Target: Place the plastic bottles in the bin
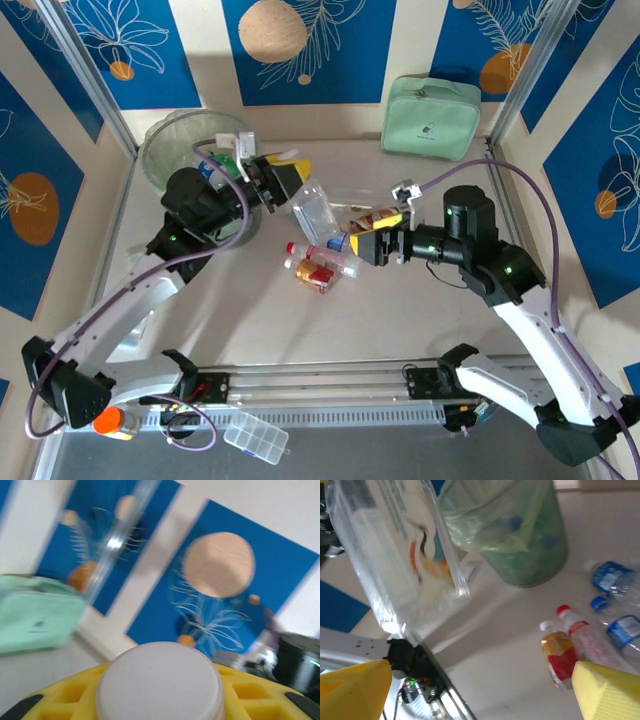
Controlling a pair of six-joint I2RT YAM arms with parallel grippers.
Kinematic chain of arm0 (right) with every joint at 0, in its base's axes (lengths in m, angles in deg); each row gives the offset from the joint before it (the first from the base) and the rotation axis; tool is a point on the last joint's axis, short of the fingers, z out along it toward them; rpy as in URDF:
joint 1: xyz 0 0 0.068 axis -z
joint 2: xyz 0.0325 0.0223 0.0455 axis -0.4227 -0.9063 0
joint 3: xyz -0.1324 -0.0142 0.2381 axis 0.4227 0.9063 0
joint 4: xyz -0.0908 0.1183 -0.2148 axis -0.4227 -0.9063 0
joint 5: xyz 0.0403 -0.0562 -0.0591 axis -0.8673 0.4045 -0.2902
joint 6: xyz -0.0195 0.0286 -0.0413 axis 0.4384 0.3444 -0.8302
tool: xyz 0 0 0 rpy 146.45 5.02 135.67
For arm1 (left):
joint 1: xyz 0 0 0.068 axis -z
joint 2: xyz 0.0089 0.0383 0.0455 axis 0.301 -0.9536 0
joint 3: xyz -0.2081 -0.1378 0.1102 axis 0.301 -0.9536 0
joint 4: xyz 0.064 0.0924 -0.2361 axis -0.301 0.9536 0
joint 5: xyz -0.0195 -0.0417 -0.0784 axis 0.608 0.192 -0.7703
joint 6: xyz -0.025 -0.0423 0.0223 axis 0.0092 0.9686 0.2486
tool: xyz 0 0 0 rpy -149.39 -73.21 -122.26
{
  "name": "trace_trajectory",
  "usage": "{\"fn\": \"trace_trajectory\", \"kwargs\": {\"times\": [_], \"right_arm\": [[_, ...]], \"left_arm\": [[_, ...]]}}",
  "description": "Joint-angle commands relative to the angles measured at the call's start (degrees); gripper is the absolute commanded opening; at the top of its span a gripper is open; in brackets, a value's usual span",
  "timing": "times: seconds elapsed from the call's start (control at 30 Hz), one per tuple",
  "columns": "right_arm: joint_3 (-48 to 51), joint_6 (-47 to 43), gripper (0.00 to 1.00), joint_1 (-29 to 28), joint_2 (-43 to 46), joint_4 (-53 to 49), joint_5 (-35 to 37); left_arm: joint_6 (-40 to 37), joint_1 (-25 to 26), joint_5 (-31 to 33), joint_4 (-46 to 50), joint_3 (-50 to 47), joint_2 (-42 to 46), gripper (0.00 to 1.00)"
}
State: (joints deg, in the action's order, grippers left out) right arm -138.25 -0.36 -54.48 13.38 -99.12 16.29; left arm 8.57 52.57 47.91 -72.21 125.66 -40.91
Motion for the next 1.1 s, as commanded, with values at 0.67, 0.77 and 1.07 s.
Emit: {"fn": "trace_trajectory", "kwargs": {"times": [0.67,0.77,1.07], "right_arm": [[-5.71,1.90,0.91,-0.33,-2.92,-18.95,11.77],[-5.25,2.91,0.91,-0.49,-2.74,-19.28,11.44],[-4.11,4.87,0.90,-1.72,-1.60,-20.96,12.22]], "left_arm": [[9.92,-25.43,34.09,42.82,32.10,-13.75,0.00],[11.66,-28.09,29.77,42.62,34.13,-17.65,0.00],[6.64,-30.30,26.52,50.95,41.33,-27.84,0.00]]}}
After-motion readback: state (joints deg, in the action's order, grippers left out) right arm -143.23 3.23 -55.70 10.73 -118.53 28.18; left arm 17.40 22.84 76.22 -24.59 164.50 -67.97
